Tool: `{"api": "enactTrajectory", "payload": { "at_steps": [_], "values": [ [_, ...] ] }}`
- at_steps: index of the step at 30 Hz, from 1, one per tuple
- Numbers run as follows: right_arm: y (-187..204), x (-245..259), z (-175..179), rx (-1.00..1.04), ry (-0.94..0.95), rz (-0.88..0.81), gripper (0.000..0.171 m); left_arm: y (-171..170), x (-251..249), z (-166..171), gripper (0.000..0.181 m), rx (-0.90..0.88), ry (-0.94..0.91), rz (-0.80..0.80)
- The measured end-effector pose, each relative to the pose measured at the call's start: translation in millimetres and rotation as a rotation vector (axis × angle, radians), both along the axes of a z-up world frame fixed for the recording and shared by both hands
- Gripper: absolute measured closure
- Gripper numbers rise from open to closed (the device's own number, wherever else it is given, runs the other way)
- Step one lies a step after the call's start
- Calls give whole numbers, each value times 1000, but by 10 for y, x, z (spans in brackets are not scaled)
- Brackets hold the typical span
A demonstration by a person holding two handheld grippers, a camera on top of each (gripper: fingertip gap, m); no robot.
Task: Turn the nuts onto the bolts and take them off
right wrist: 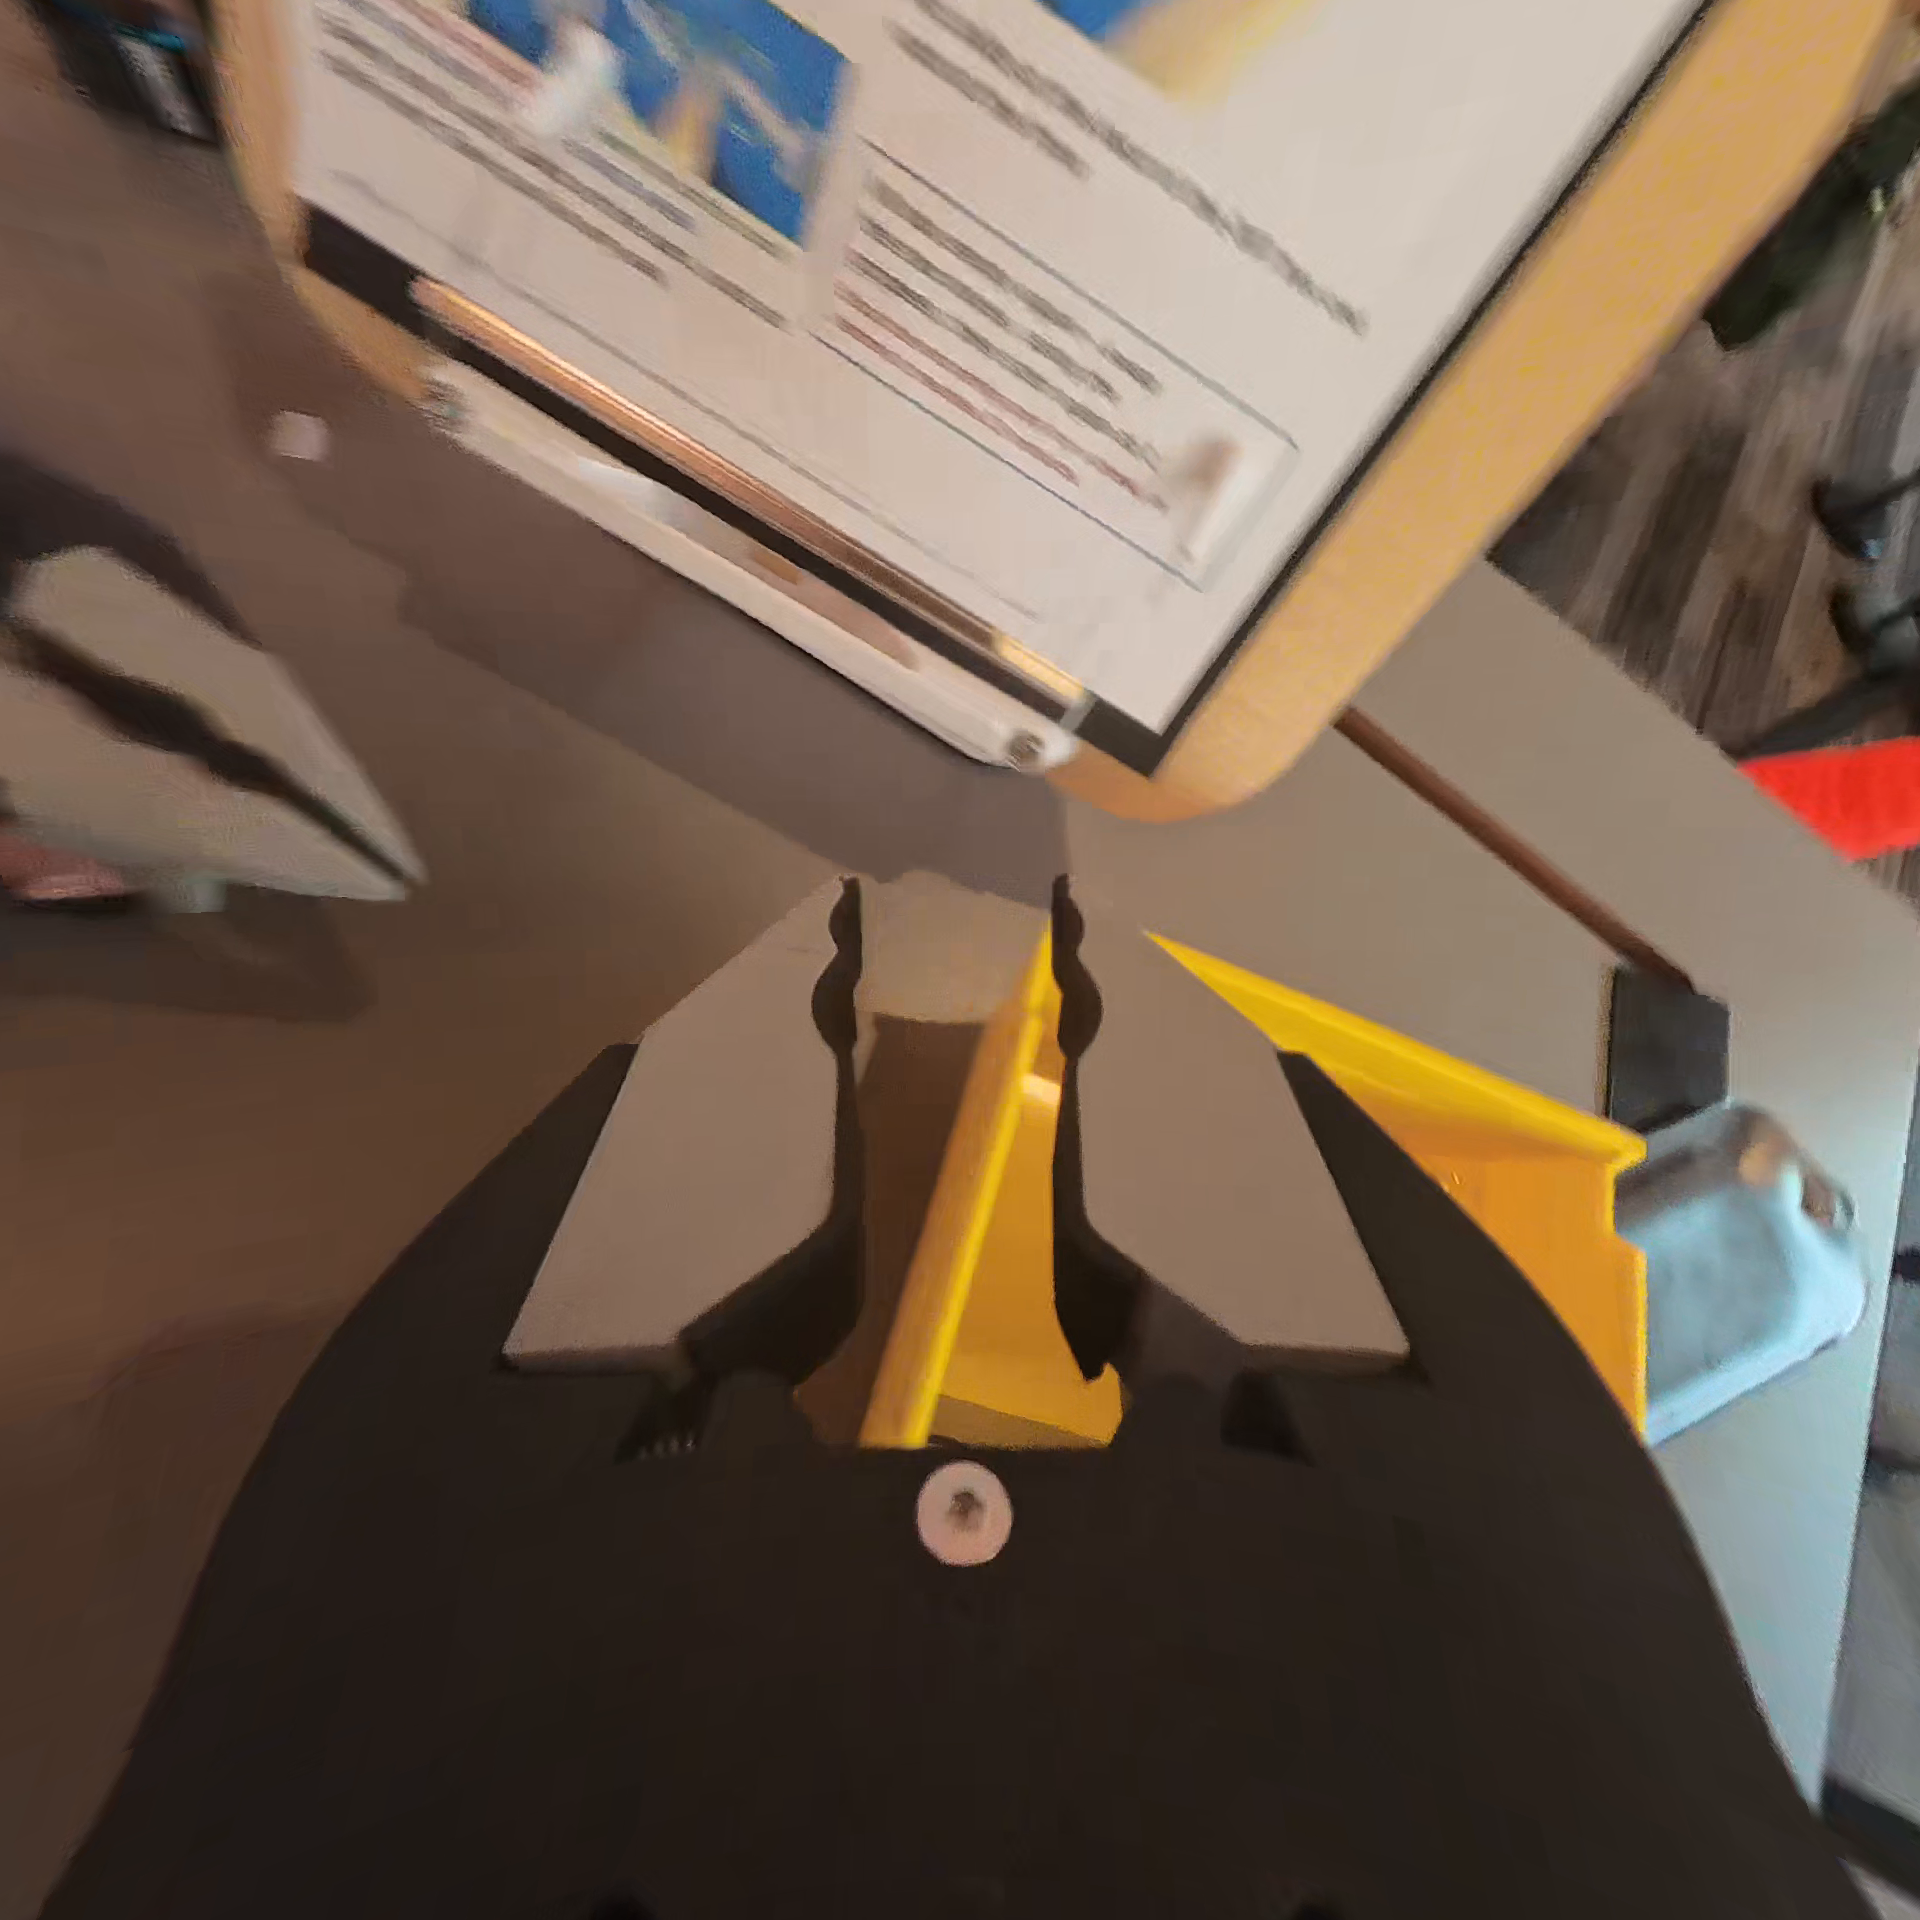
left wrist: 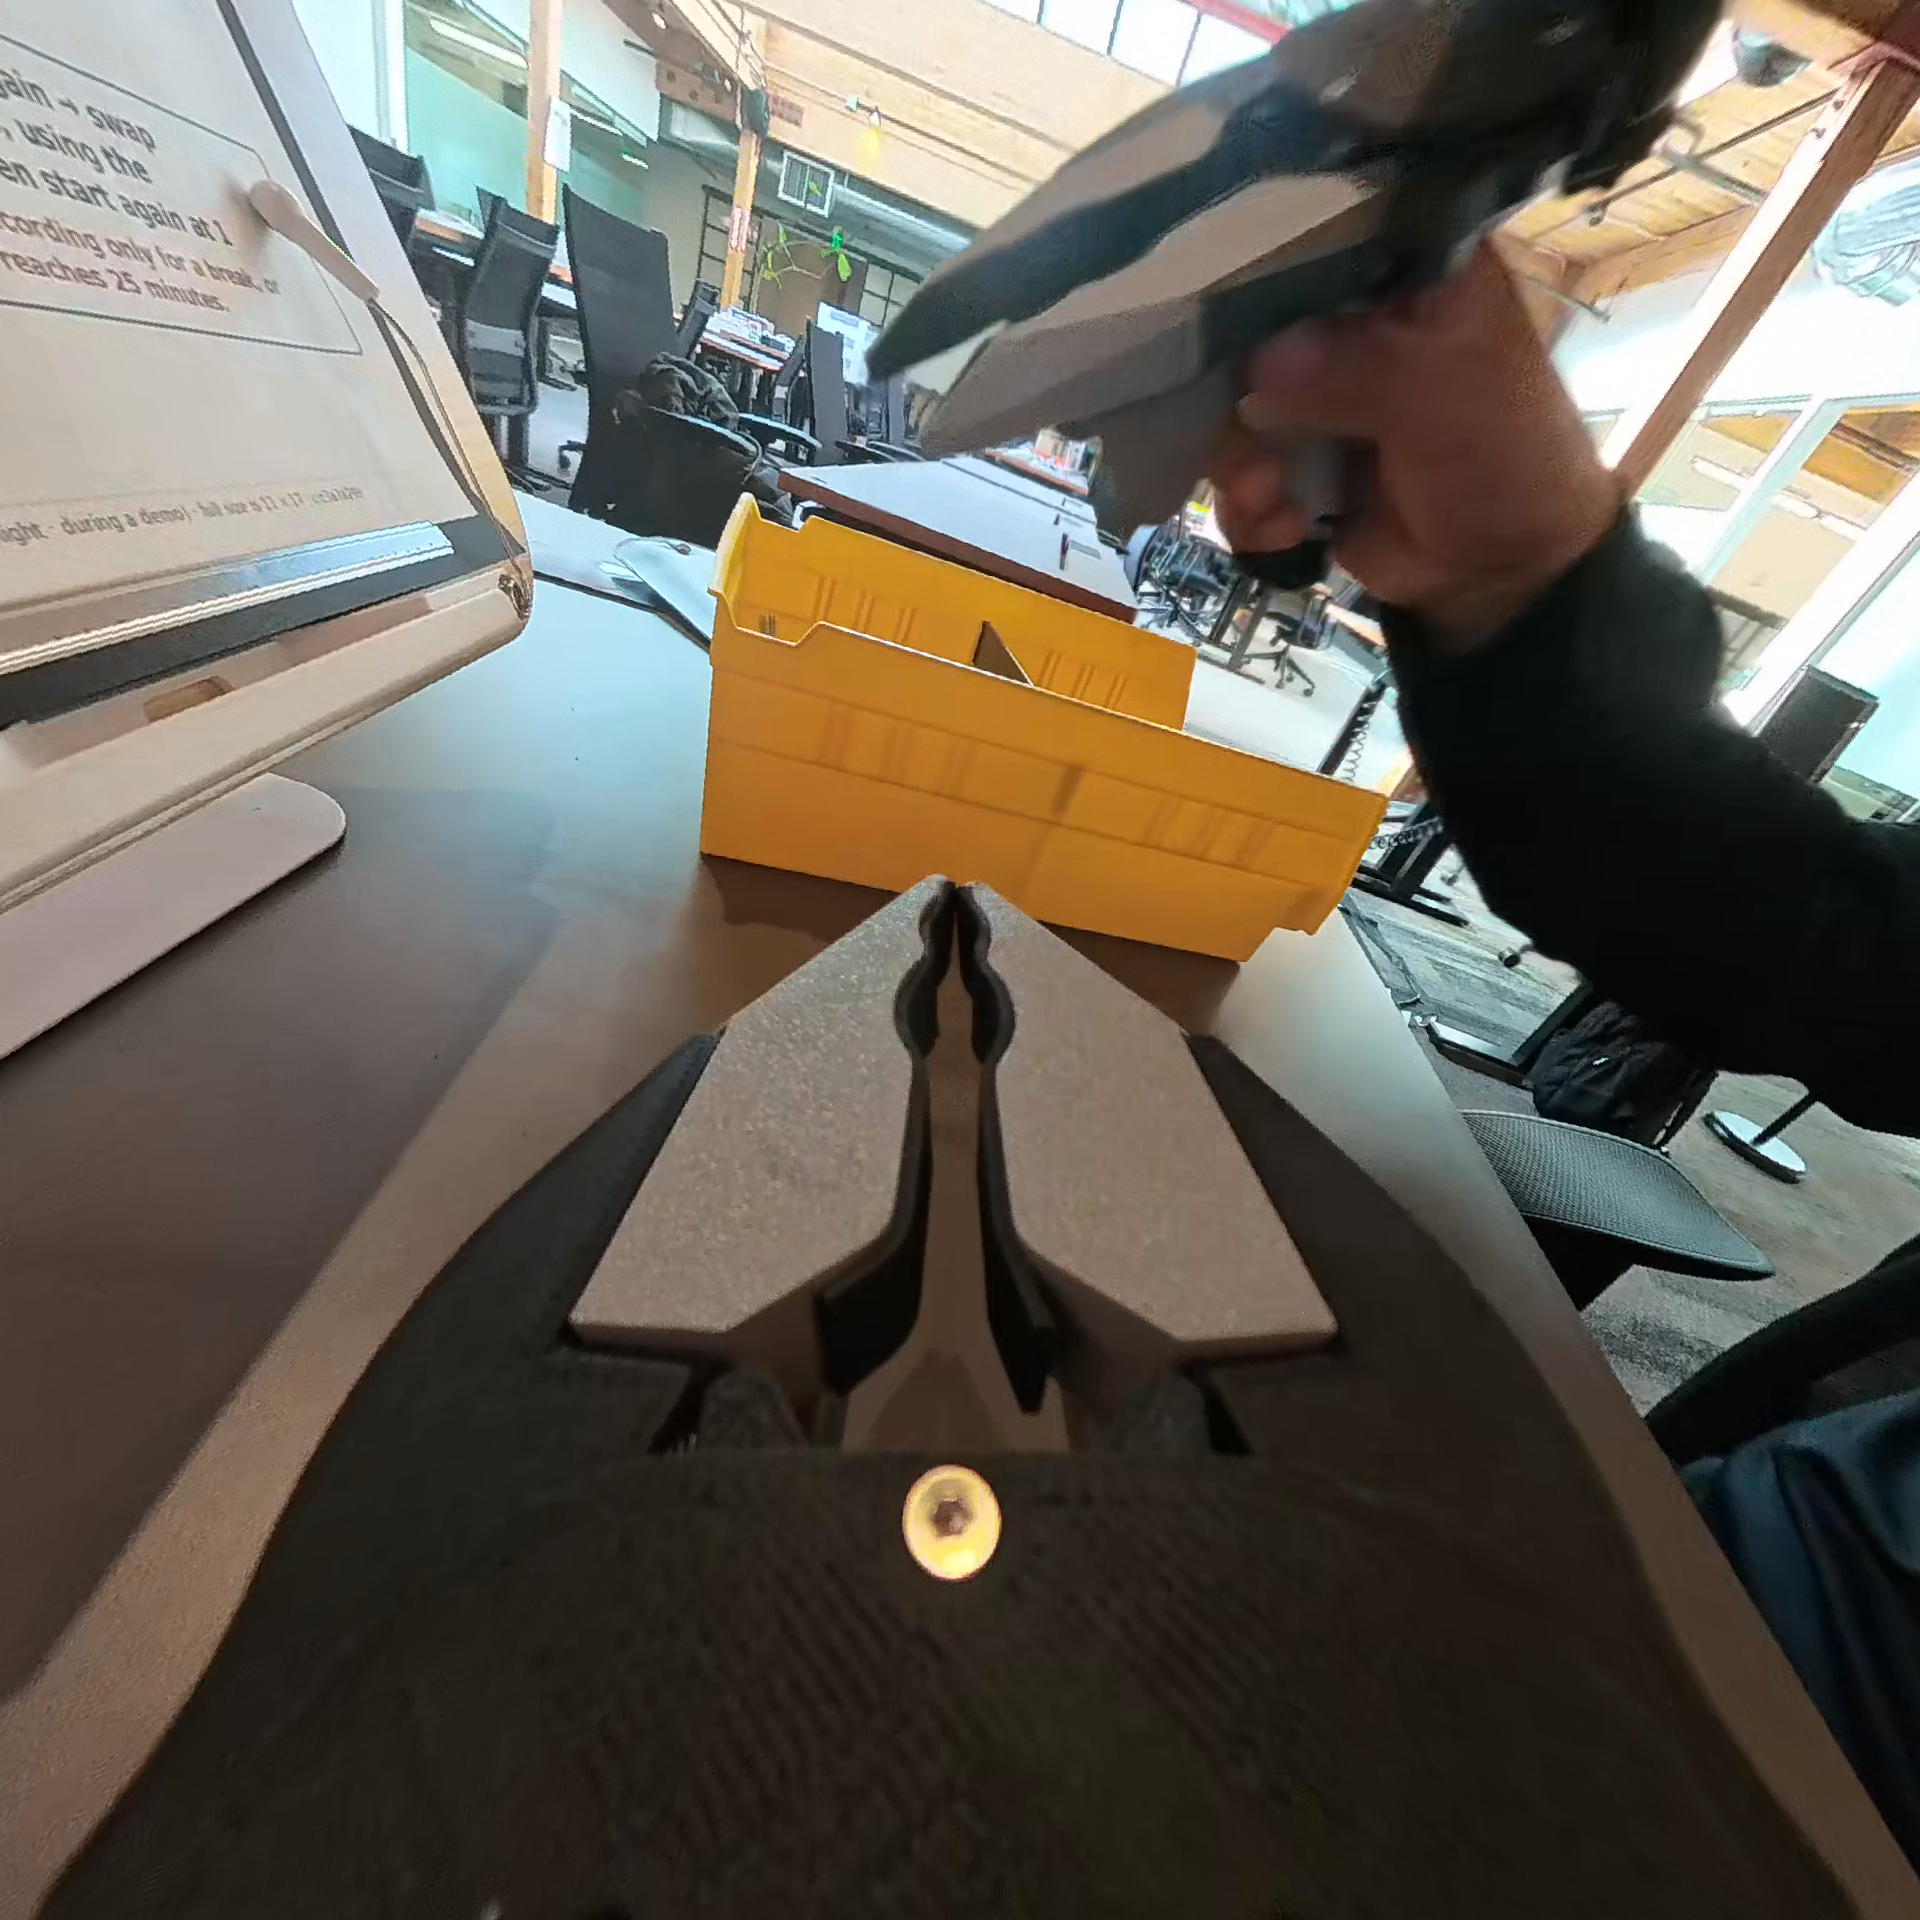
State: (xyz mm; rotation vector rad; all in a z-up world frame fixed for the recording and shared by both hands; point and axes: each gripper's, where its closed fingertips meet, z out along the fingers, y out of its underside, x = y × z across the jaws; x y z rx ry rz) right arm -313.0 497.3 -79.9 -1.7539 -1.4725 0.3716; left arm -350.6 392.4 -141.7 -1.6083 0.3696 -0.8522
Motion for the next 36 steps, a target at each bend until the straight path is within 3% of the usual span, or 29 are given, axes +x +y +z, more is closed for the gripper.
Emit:
{"api": "enactTrajectory", "payload": {
  "at_steps": [5,12,17,24,26,30,36],
  "values": [
    [-690,-352,283,90,32,174,135,2,-6,3,181,1,-4,2],
    [-1215,-734,147,64,99,305,138,12,-21,-8,181,-7,-2,10],
    [-1181,-901,-28,13,210,299,139,40,-64,-22,181,-24,-9,34],
    [-726,-888,-343,-14,403,213,140,76,-111,-67,181,-49,10,76],
    [-671,-877,-552,-66,349,218,133,91,-121,-81,181,-57,20,91],
    [-518,-857,-861,-39,289,189,134,108,-163,-107,181,-67,40,124],
    [-597,-950,-1088,-194,292,201,133,95,-223,-129,181,-67,72,168]
  ]
}}
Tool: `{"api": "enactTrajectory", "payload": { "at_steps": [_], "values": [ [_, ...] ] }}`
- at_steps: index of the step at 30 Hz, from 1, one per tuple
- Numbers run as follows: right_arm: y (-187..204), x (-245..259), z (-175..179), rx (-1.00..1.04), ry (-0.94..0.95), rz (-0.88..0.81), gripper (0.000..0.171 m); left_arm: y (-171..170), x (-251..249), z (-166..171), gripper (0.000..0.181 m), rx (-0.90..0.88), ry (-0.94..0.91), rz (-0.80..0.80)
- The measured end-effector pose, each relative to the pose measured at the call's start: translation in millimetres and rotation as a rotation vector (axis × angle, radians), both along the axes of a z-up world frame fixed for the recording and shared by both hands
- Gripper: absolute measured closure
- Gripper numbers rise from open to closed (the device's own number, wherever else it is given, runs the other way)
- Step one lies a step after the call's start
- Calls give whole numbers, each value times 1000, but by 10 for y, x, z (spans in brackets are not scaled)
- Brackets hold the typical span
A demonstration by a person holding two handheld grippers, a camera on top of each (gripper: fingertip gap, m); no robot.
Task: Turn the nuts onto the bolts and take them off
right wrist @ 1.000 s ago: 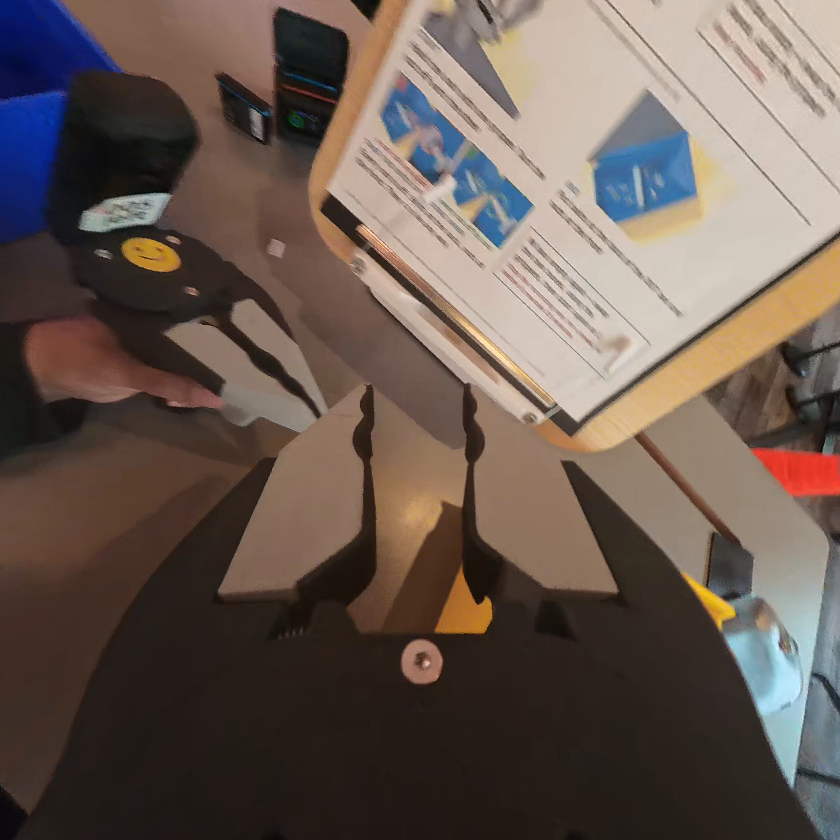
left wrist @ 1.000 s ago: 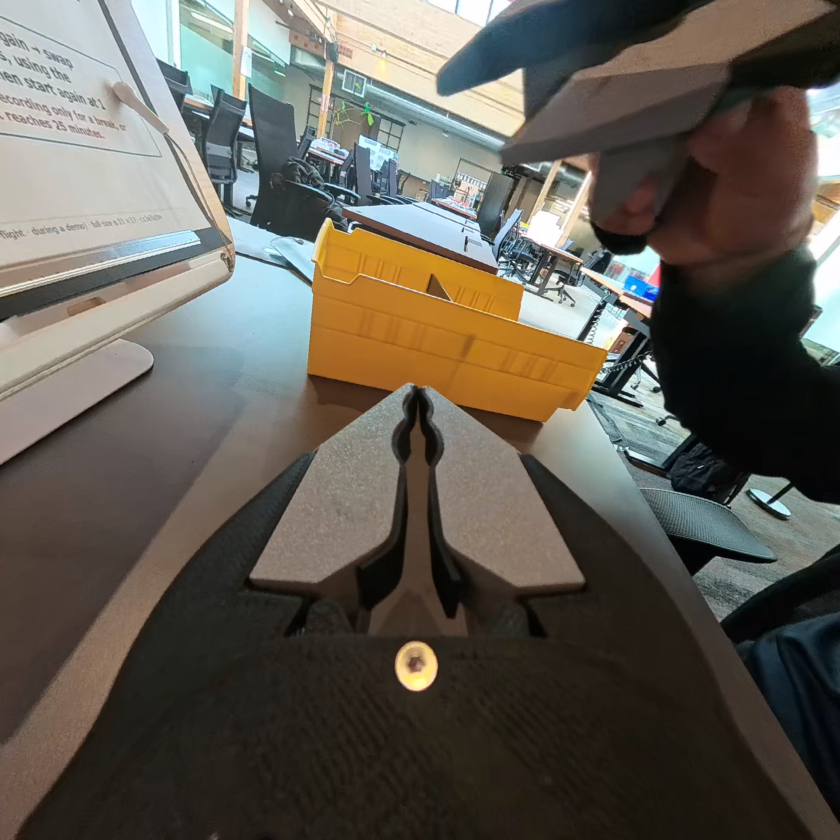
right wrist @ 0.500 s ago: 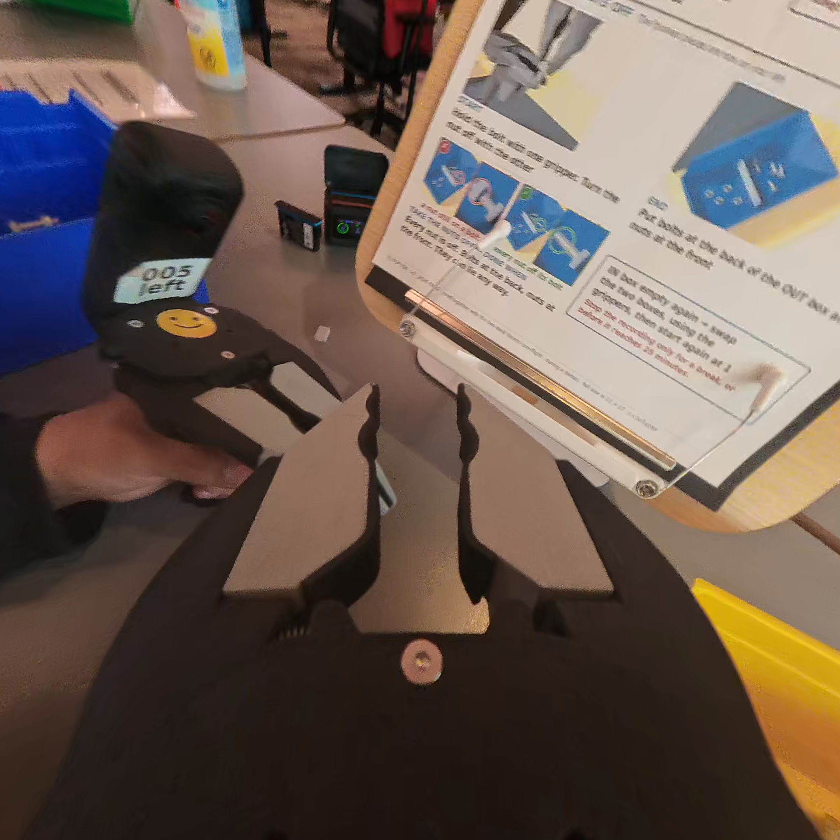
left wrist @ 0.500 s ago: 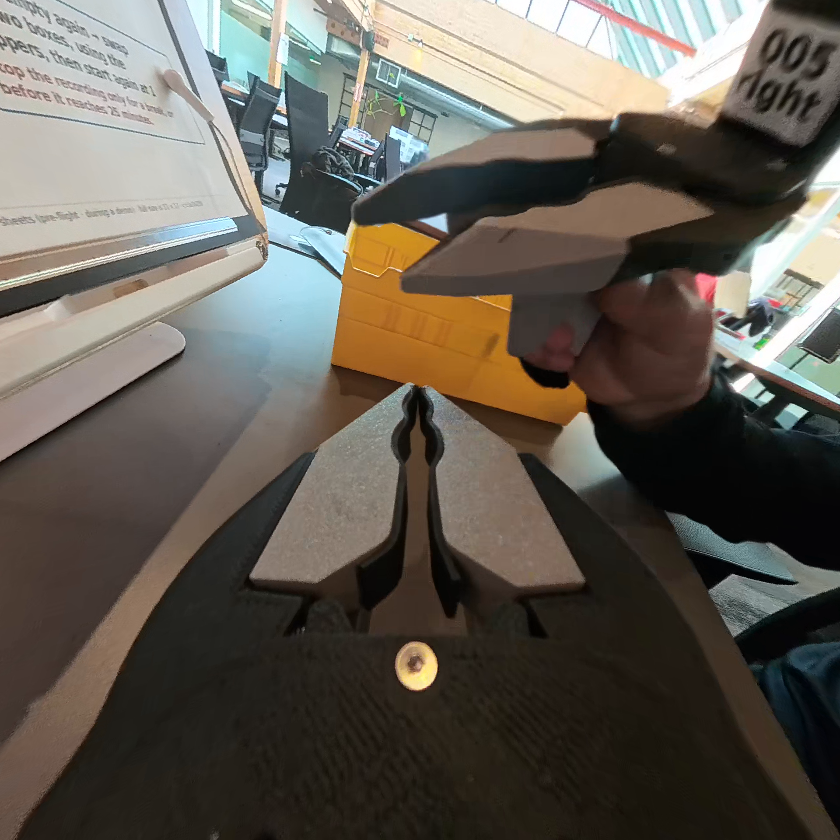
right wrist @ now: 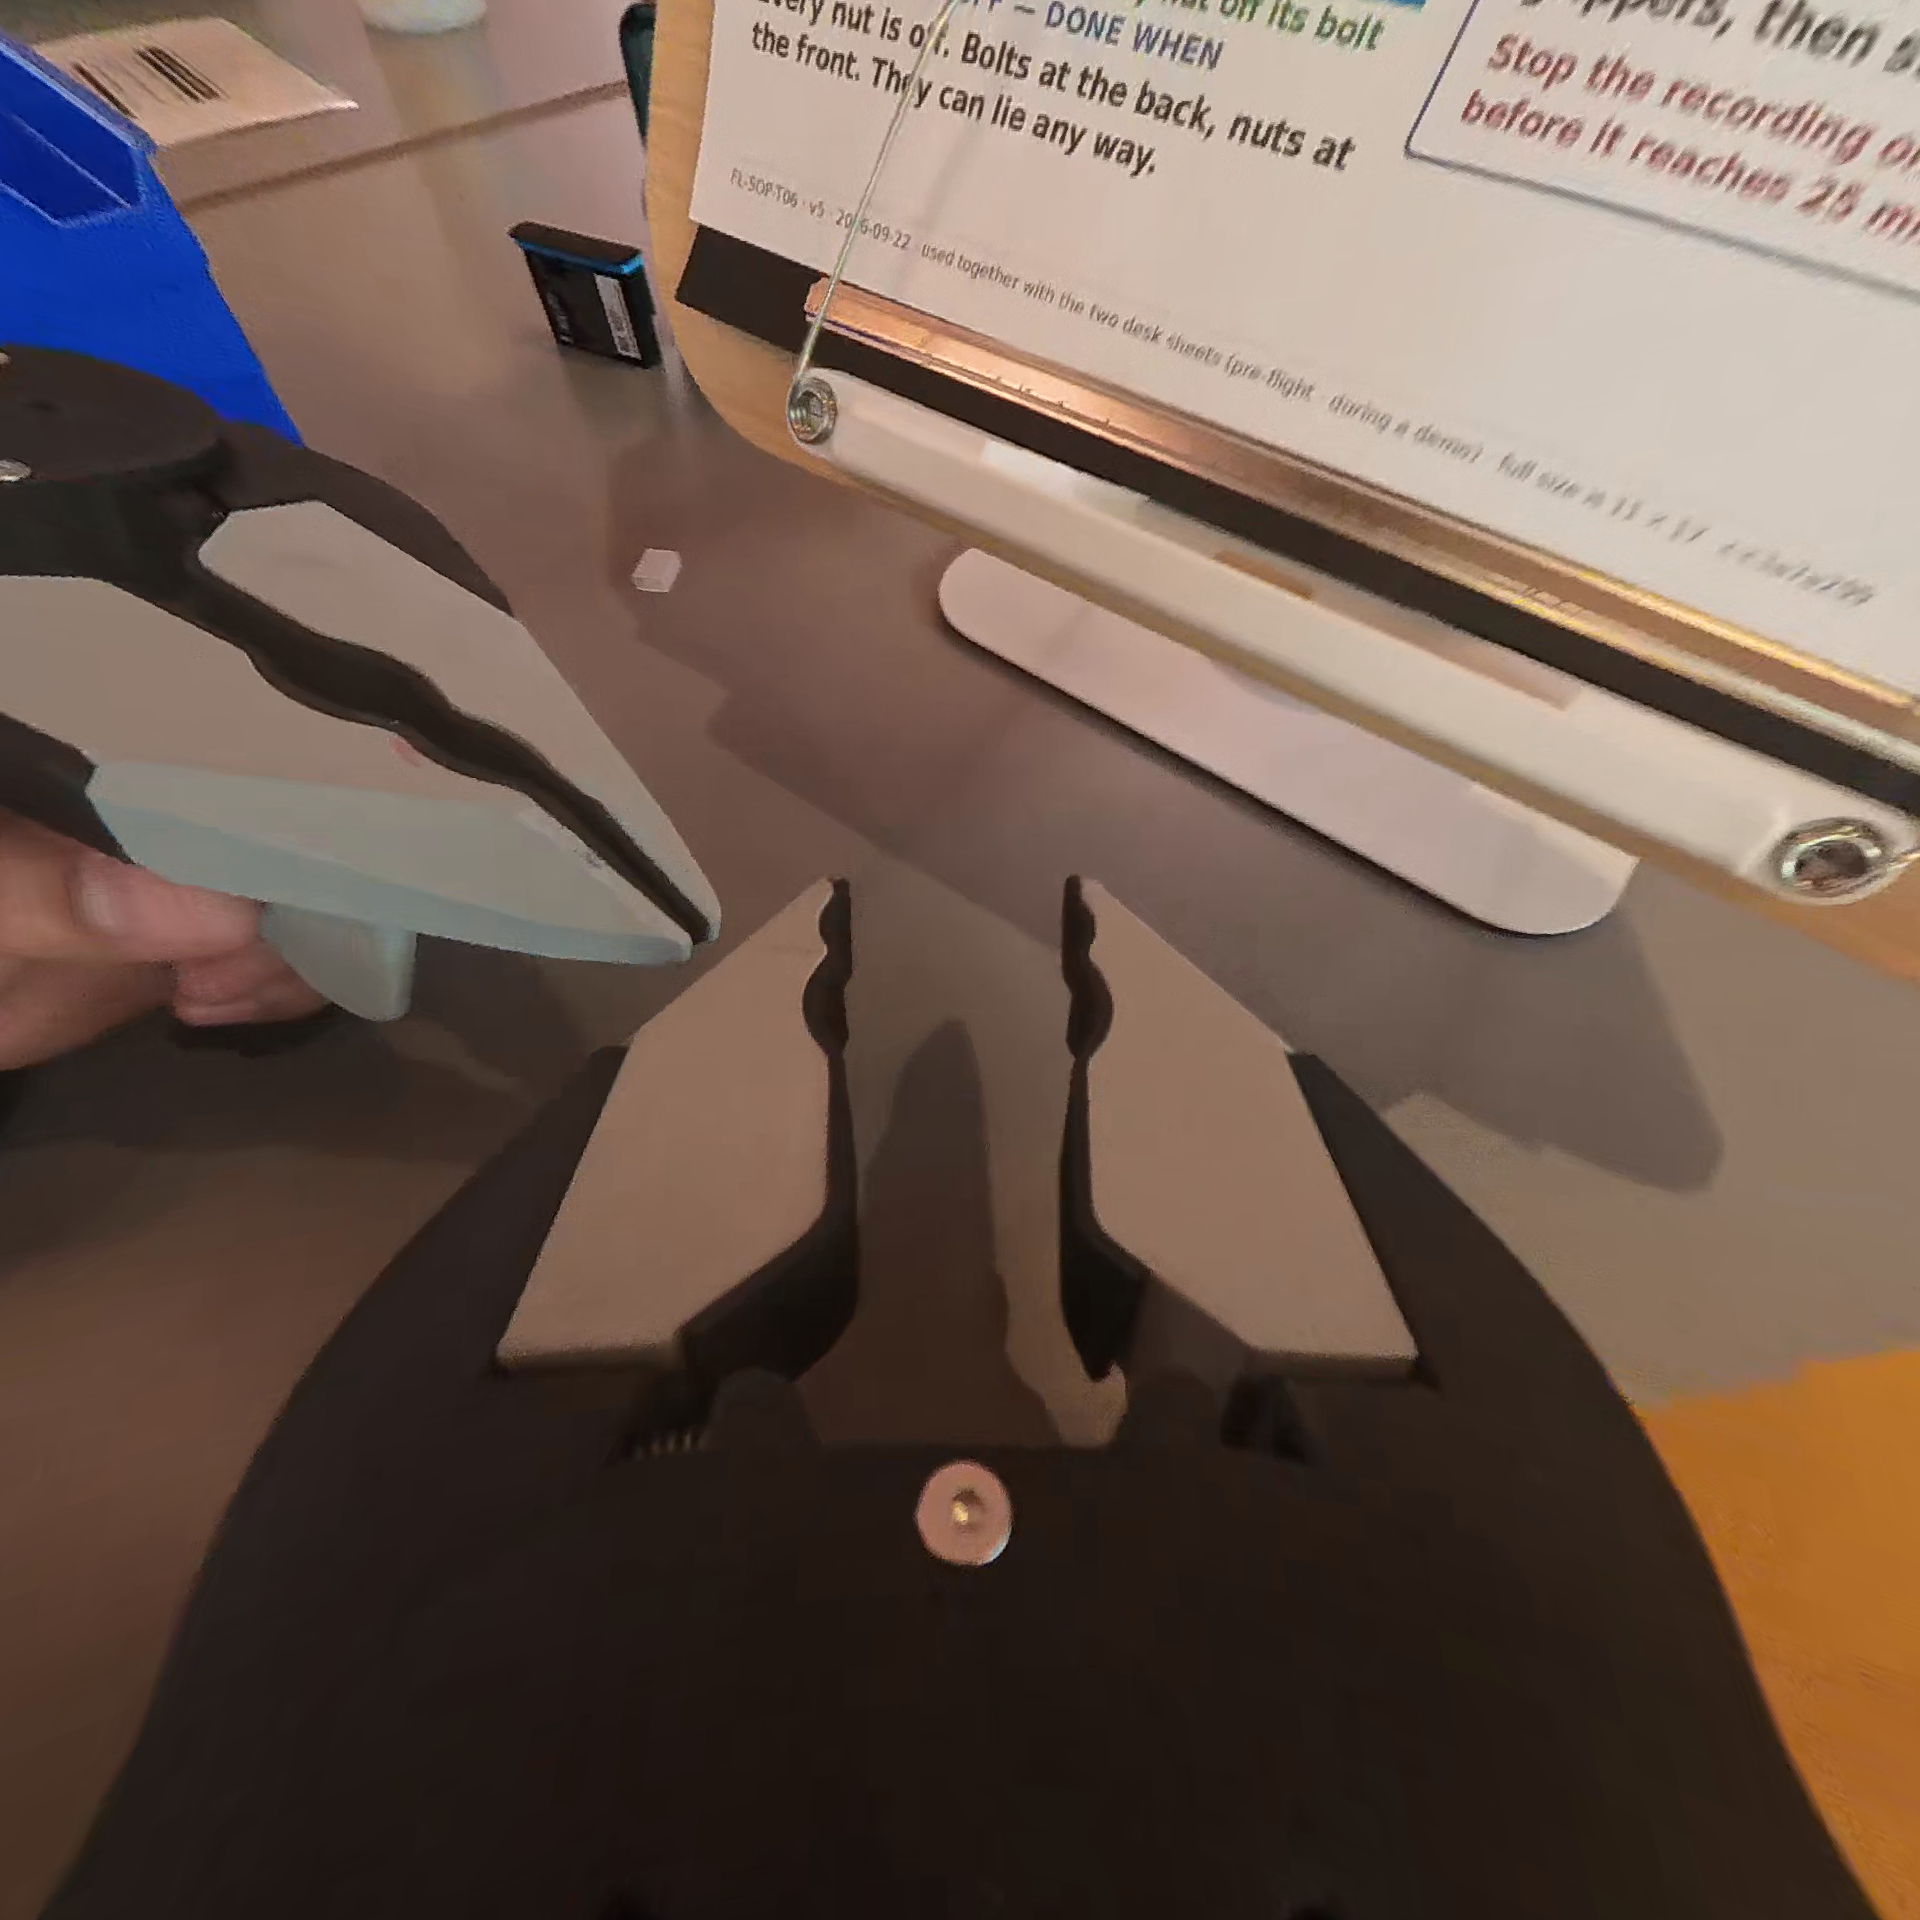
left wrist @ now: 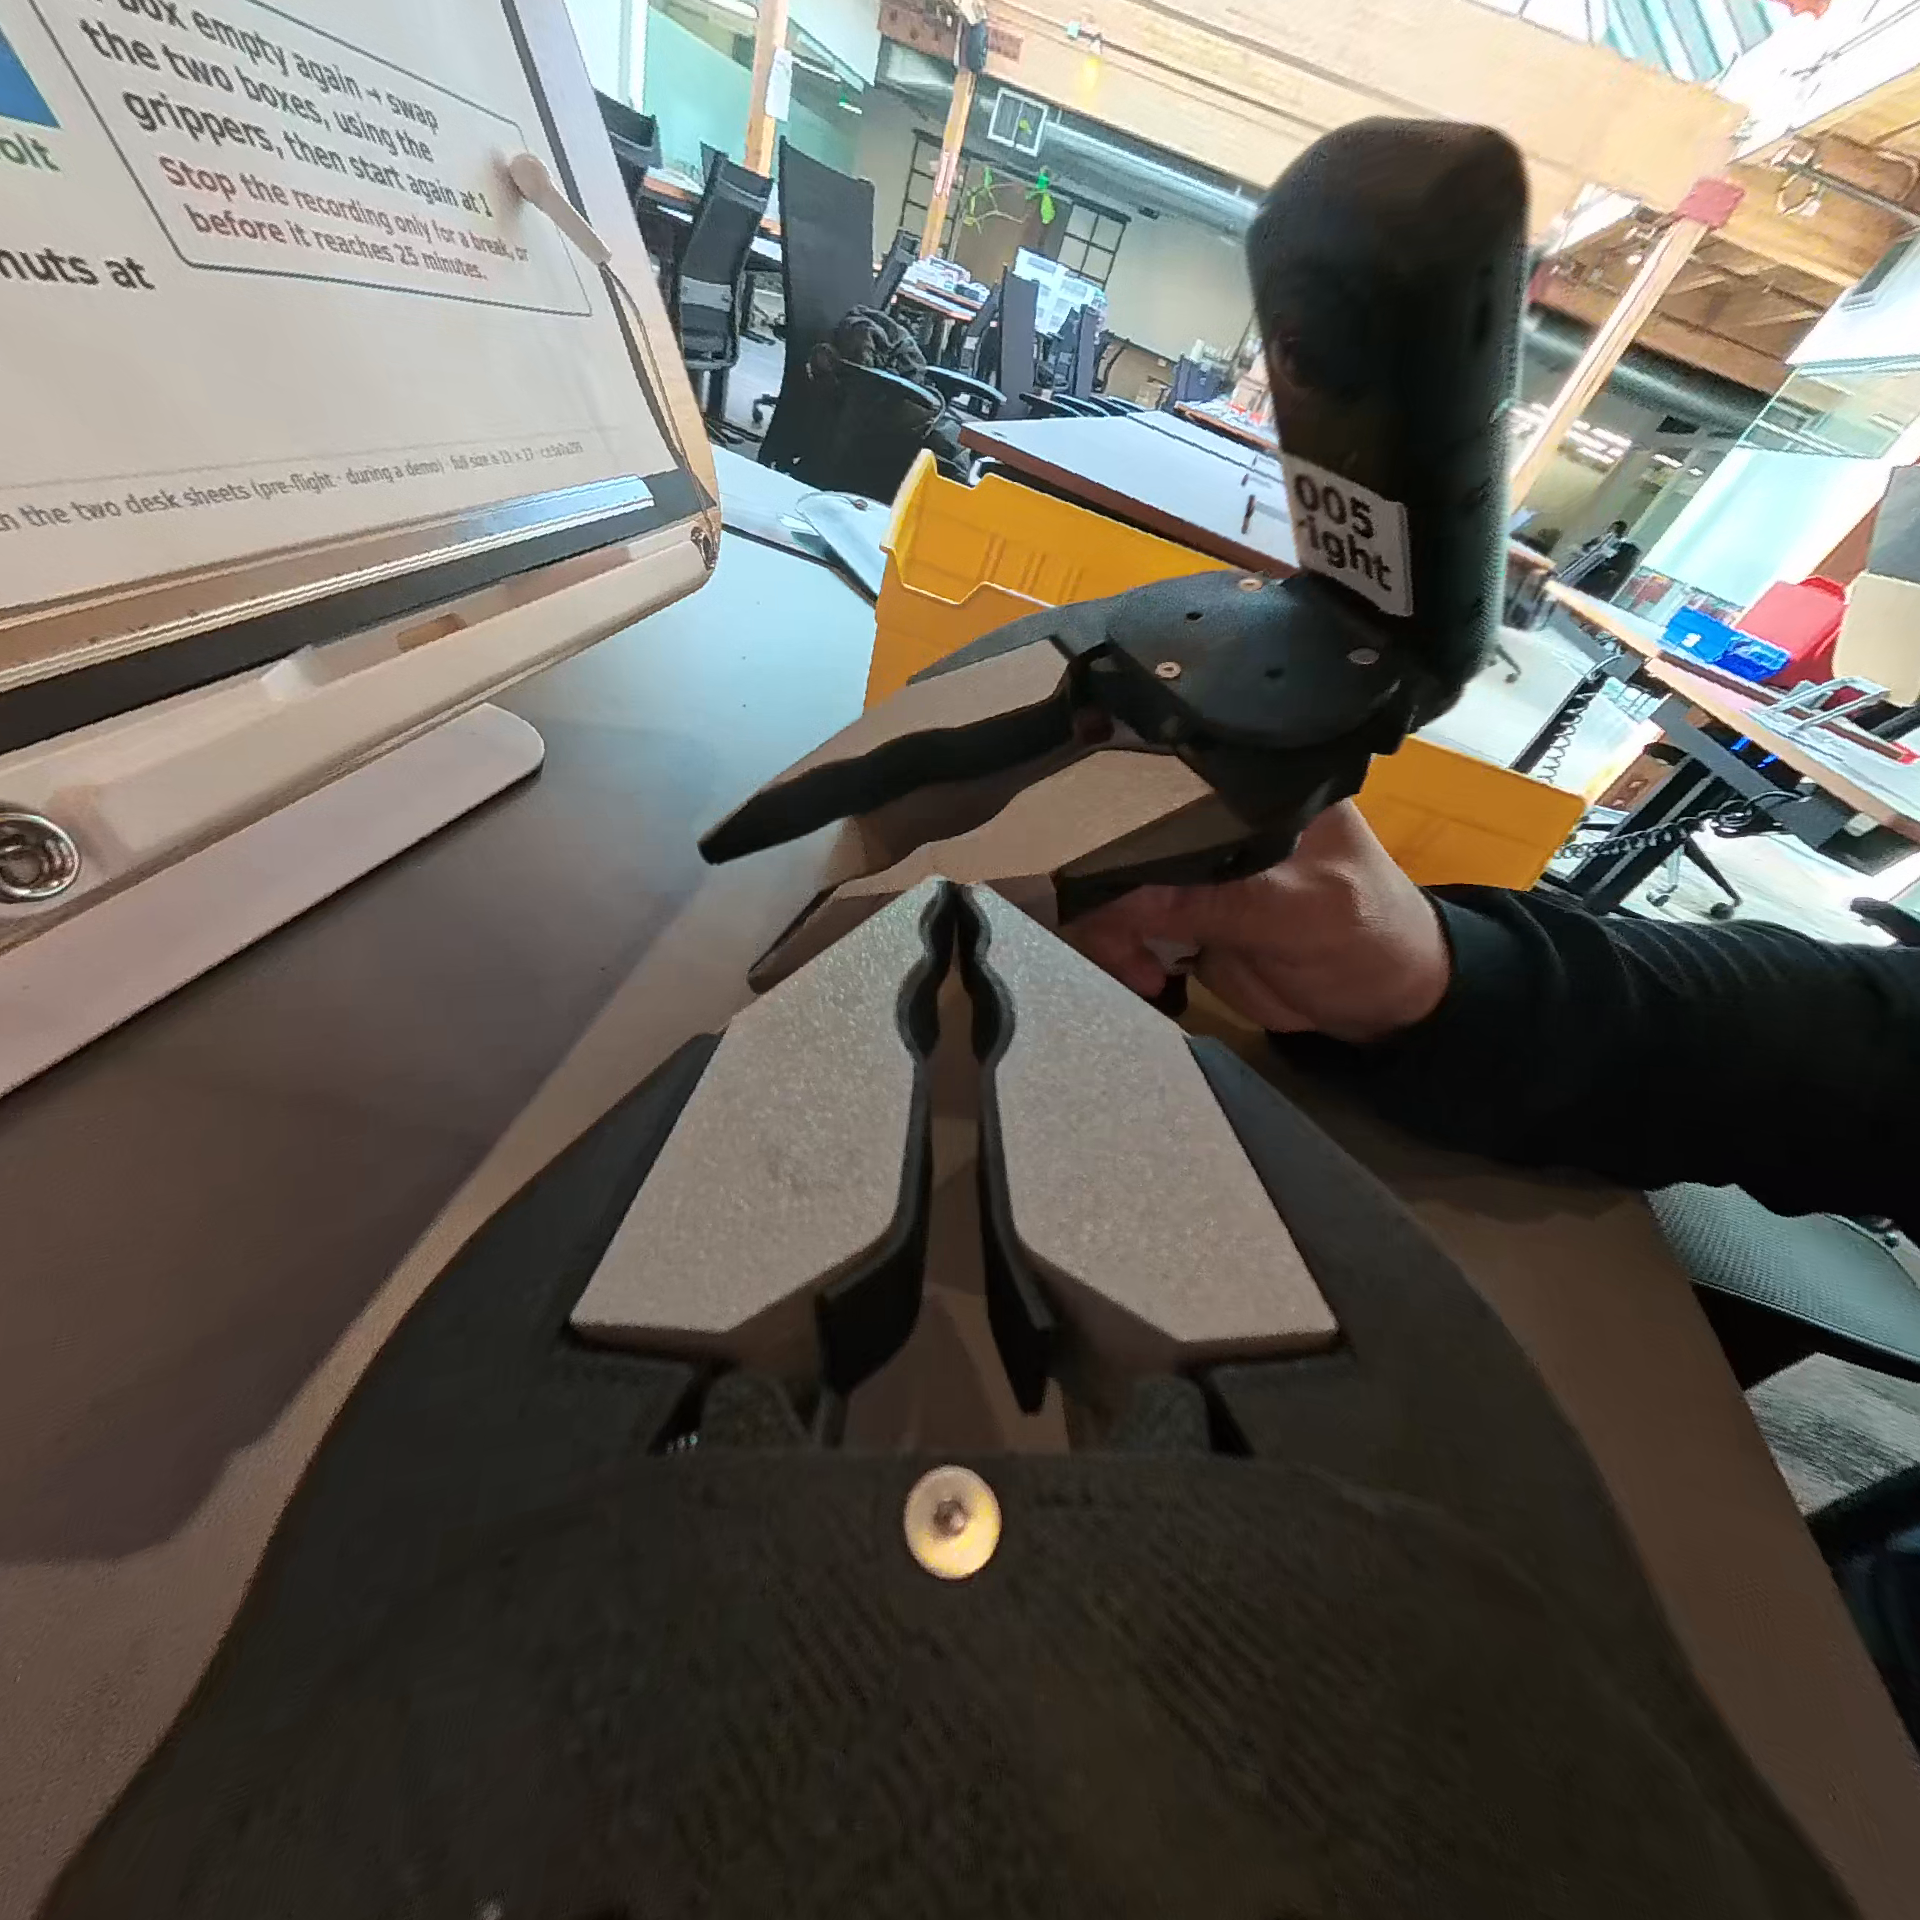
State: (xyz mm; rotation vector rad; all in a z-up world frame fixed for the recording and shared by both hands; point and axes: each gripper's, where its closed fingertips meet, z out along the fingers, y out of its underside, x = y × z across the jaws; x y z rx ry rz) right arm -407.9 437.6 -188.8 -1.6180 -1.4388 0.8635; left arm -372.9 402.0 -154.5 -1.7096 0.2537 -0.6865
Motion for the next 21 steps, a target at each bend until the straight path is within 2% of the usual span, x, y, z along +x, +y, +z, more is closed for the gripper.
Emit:
{"api": "enactTrajectory", "payload": {
  "at_steps": [11,21],
  "values": [
    [-97,-67,-194,-53,-37,45,132,-73,16,6,181,10,13,33],
    [-122,-143,-327,-44,-122,79,123,-111,88,-59,181,-17,83,70]
  ]
}}
